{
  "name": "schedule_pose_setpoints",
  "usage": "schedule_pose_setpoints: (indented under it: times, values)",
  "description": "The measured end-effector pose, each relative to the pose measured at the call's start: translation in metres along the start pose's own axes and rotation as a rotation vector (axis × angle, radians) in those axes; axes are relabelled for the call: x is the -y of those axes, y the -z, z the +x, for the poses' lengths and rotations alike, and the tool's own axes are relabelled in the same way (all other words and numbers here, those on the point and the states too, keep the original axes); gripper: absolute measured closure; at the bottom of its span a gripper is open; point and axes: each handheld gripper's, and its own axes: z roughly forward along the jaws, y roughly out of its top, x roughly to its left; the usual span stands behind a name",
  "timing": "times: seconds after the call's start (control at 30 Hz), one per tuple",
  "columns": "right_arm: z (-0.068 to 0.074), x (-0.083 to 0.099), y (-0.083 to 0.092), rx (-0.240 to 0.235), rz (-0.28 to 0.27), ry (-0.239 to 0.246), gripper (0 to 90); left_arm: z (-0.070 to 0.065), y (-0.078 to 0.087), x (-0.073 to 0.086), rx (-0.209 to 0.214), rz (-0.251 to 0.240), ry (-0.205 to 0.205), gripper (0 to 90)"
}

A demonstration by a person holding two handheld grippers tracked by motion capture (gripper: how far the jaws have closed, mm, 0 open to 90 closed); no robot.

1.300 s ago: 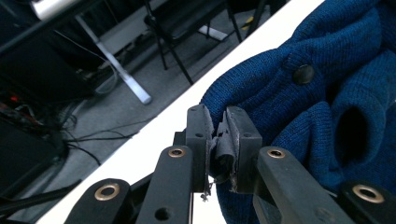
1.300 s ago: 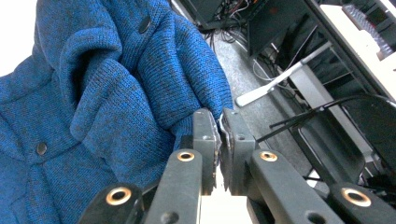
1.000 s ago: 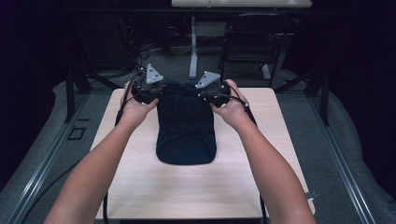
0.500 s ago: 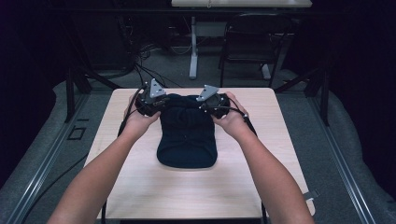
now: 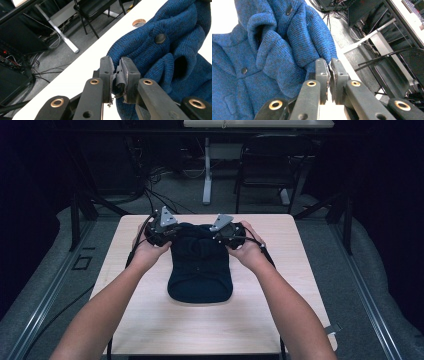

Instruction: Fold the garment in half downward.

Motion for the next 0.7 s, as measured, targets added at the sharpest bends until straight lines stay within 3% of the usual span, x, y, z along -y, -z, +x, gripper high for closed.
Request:
schedule_pose_setpoints:
  times: [0.17,0.37,0.7]
  values:
    - [0.013,0.004,0.006,0.005,0.004,0.029,85.3,-0.014,0.007,0.011,0.014,0.01,-0.012,80.7]
    - [0.039,0.023,0.009,-0.037,0.04,0.083,85.4,-0.034,0.011,0.033,0.062,0.036,-0.051,80.7]
    - [0.057,0.037,0.022,-0.111,0.025,0.062,85.6,-0.042,0.02,0.053,0.13,0.032,-0.021,80.6]
